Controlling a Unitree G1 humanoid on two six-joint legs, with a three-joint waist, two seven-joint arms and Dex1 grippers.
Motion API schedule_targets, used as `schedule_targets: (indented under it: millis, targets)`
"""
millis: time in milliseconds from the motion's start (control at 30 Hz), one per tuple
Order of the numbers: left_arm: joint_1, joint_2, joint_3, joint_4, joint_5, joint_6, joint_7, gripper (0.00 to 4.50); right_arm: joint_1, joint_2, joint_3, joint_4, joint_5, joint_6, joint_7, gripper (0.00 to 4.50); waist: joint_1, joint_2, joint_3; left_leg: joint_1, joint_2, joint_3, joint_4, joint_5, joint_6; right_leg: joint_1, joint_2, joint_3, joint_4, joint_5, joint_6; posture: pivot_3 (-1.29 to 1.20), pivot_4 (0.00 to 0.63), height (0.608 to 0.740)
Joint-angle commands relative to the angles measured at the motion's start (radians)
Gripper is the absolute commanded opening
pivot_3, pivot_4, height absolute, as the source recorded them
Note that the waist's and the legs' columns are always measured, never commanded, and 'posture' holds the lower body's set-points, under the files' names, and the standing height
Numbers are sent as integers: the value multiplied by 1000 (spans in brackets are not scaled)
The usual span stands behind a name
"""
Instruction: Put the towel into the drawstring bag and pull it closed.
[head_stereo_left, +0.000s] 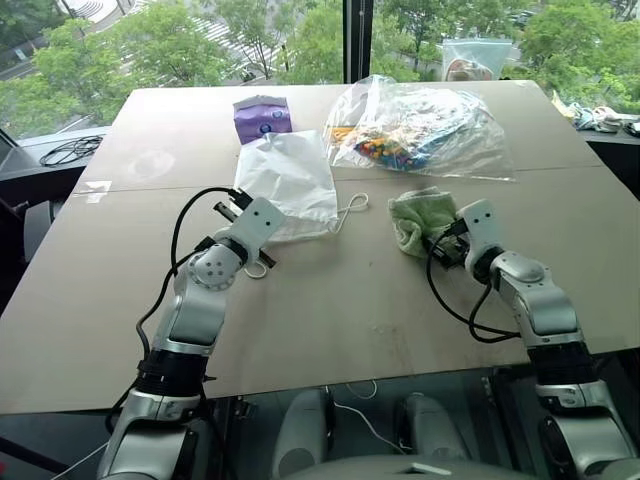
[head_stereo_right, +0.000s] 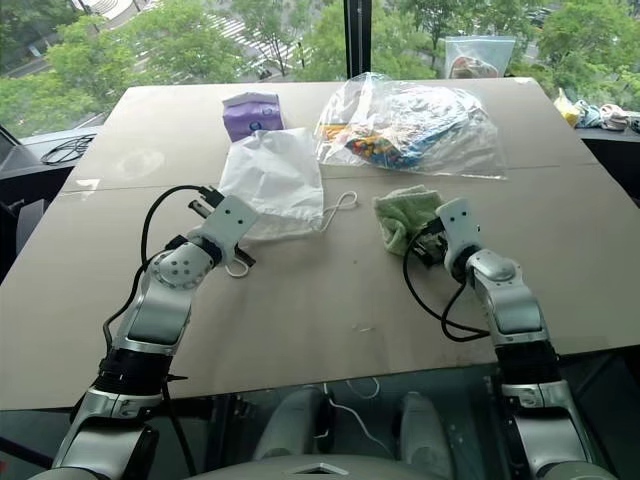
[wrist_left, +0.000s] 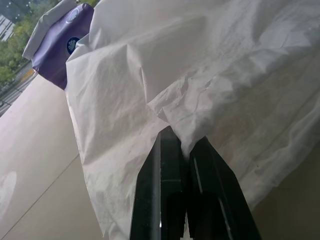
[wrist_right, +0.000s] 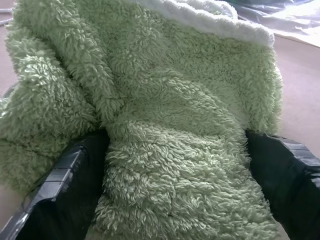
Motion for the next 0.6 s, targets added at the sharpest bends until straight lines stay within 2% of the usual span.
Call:
schedule_targets:
  millis: [33, 133, 200, 300, 333, 367, 600]
  targets:
    - [-14, 2, 30, -46, -18, 19, 12, 0, 29, 8, 41, 59, -3, 118, -5, 3861, -5, -1, -1, 0, 0, 0, 0, 0, 0, 0, 0, 0, 0, 0, 0, 0, 150, 740]
    - [-22, -9, 51, -59, -47, 51, 9, 0, 31, 12, 61, 70, 1, 140, -3, 2835, -7, -2, -2, 0, 1, 0, 0, 0, 0, 0, 0, 0, 0, 0, 0, 0, 150, 740]
    - [-30, -20, 75, -72, -74, 86, 12, 0, 34, 12, 73, 71, 1, 146, -2, 1759, -8, -4, -4, 1, 3, 0, 0, 0, 0, 0, 0, 0, 0, 0, 0, 0, 150, 740]
    - [-40, -19, 85, -86, -89, 117, 10, 0, 32, 8, 84, 75, 0, 147, 2, 568, -8, -7, -7, 1, 3, 0, 0, 0, 0, 1, 0, 0, 0, 0, 0, 0, 150, 740]
    - [-44, -20, 87, -90, -96, 125, 9, 0, 31, 4, 87, 76, 2, 147, 10, 310, -8, -8, -8, 1, 3, 0, 0, 0, 0, 1, 0, 0, 0, 0, 0, 0, 150, 740]
    - [-48, -23, 92, -94, -104, 131, 10, 0, 31, 1, 90, 75, 5, 150, 17, 177, -8, -8, -8, 1, 3, 0, 0, 0, 0, 1, 0, 0, 0, 0, 0, 0, 150, 740]
    - [-100, -61, 141, -127, -196, 234, 7, 0, 21, -30, 93, 48, 31, 133, 85, 168, -7, -8, -8, 1, 4, -1, -1, 0, -1, 0, 0, 0, 0, 0, 0, 0, 150, 740]
